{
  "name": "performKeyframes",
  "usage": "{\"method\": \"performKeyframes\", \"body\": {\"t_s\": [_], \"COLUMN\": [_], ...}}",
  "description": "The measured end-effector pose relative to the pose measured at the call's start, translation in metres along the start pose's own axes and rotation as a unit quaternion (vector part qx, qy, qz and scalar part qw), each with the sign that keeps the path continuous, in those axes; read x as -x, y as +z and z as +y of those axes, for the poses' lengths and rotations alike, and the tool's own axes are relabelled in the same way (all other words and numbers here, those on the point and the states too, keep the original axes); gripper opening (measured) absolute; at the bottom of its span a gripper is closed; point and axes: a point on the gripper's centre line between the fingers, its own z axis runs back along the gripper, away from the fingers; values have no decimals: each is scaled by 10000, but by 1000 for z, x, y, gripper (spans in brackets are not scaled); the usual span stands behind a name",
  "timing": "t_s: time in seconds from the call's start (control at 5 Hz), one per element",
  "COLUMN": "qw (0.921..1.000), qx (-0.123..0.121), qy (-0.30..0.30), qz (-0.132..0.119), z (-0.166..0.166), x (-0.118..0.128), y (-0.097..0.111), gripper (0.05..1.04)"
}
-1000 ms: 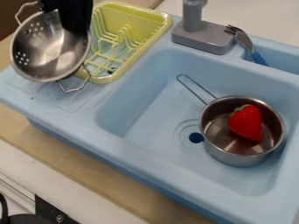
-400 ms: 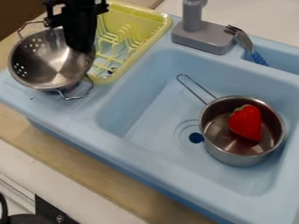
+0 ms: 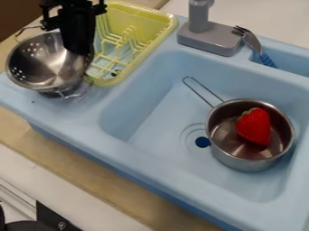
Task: Move the silver basket in the left bottom corner of the counter
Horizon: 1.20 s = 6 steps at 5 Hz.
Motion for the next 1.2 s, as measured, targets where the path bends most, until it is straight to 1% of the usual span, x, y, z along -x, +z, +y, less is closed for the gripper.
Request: {"method": "performKeyframes", "body": {"t_s": [0.2,0.4,0.6,0.8,1.0,1.2], "qw": [9998,9998,9992,9976,9931,9875], "qx": [201,220,397,655,943,1210], "qy": [3,-14,-1,-25,-310,-494], "qz": [-34,0,-109,-223,-624,-887], "z": [2,2,3,4,-1,-13], "x": [-5,-5,-5,-3,6,15], "y": [7,7,15,29,43,49], "gripper": [456,753,984,997,997,997]}}
